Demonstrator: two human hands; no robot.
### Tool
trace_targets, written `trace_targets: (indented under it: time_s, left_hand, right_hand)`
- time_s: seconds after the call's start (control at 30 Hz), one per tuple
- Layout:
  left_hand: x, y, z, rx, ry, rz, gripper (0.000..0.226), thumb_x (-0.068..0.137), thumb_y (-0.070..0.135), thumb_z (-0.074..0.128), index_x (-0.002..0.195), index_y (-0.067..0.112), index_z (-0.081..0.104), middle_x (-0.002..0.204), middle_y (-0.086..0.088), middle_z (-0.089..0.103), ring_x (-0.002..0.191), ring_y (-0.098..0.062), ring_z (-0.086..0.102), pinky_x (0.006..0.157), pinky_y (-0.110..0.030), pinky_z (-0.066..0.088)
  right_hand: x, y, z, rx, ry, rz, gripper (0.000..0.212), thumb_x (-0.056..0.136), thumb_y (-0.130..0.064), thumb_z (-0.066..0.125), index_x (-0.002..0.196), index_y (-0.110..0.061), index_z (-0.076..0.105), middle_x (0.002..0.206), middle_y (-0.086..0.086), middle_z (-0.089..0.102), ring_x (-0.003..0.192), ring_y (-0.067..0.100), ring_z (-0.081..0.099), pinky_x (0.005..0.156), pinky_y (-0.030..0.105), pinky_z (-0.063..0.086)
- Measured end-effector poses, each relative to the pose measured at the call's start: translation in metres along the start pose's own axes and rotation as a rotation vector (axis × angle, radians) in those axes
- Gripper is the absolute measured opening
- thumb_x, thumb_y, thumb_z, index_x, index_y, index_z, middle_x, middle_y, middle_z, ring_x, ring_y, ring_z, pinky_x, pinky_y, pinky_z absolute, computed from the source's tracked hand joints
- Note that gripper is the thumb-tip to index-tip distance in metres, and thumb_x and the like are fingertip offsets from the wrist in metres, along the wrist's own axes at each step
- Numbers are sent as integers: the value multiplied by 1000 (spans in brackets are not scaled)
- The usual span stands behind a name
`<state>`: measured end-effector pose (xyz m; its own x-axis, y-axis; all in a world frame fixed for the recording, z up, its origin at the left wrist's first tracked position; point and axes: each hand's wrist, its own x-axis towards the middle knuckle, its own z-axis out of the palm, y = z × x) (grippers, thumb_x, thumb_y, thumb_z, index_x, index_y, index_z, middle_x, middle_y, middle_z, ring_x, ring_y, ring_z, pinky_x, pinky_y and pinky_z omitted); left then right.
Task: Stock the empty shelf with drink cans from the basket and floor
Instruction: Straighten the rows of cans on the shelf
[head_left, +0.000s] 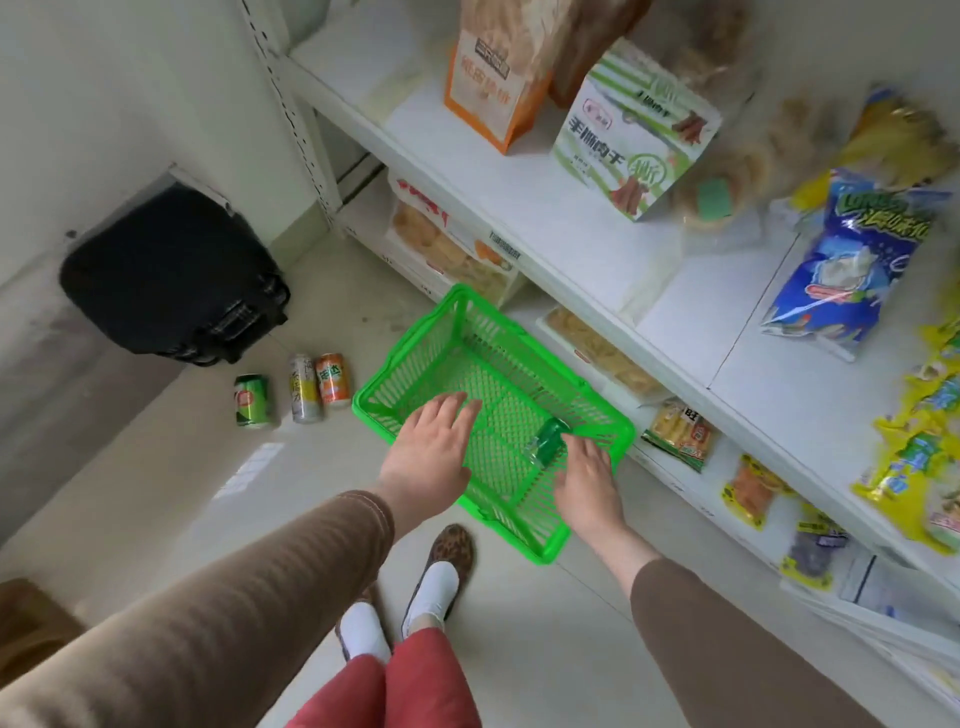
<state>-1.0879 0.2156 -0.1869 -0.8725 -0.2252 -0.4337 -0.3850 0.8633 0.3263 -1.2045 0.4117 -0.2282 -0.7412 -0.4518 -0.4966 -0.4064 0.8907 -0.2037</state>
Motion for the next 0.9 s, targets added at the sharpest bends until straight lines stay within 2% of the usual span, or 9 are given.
trace_targets:
  time_s: [0.13, 0.23, 0.33, 0.47, 0.57, 0.63, 0.7, 0.8, 0.9]
  left_hand:
    - [54, -12, 84, 1, -113, -31, 84, 87, 28, 58, 154, 16, 10, 159, -8, 15, 146, -27, 13, 118, -40, 16]
    - [92, -22, 137, 35, -162, -19, 83, 88, 28, 57, 154, 15, 10, 159, -9, 16, 147, -28, 14, 118, -41, 16]
    - [130, -32, 186, 66, -191, 14, 81, 88, 25, 56, 154, 16, 11, 159, -8, 17, 146, -28, 15, 119, -42, 18]
    - [166, -46, 222, 63, -221, 27, 82, 87, 23, 57, 154, 18, 11, 160, -6, 15, 147, -26, 14, 119, -42, 20]
    - [184, -56, 234, 32, -217, 12, 82, 88, 25, 58, 155, 17, 11, 160, -6, 16, 147, -26, 14, 118, -41, 20]
    - [190, -61, 238, 4, -210, 8, 83, 87, 25, 59, 154, 17, 11, 159, -6, 16, 147, -25, 14, 118, -41, 20]
    - [193, -64, 240, -8, -211, 13, 83, 87, 25, 59, 154, 17, 12, 159, -6, 17, 146, -25, 15, 117, -41, 21]
    - [188, -69, 235, -2, -197, -2, 80, 88, 24, 58, 154, 17, 13, 158, -7, 18, 146, -25, 16, 117, -40, 22]
    - [172, -70, 209, -34, -190, -52, 81, 87, 26, 60, 154, 18, 13, 158, -7, 19, 145, -26, 17, 117, -41, 22]
  right_hand:
    - [56, 34, 86, -51, -127, 98, 52, 91, -1, 52, 143, -5, 46, 136, 17, 52, 125, 35, 47, 108, 39, 33]
    - [103, 55, 138, -56, -139, 186, 45, 92, -1, 49, 137, -4, 47, 134, 19, 54, 123, 36, 50, 104, 38, 37]
    - [157, 75, 184, -34, -107, 279, 48, 95, -1, 46, 142, -3, 40, 135, 22, 54, 125, 38, 51, 102, 39, 41]
    - [209, 89, 221, 20, -65, 425, 72, 99, -18, 54, 156, -2, 14, 146, 26, 43, 130, 39, 49, 100, 40, 44]
    - [229, 95, 243, 81, -26, 560, 93, 94, -39, 64, 156, 0, 7, 148, 30, 36, 133, 42, 43, 102, 44, 44]
    - [234, 94, 256, 100, 17, 596, 103, 88, -43, 72, 155, 1, 8, 147, 31, 37, 133, 43, 42, 103, 46, 42]
    - [236, 90, 264, 106, 31, 588, 105, 83, -38, 80, 154, -2, 12, 144, 29, 39, 131, 43, 43, 101, 45, 43]
    - [235, 79, 262, 185, -39, 521, 92, 76, -23, 86, 144, -6, 28, 139, 24, 44, 125, 43, 48, 99, 43, 44]
    - [218, 57, 236, 333, -59, 396, 86, 69, -20, 88, 138, -9, 38, 133, 18, 47, 124, 37, 48, 103, 42, 44]
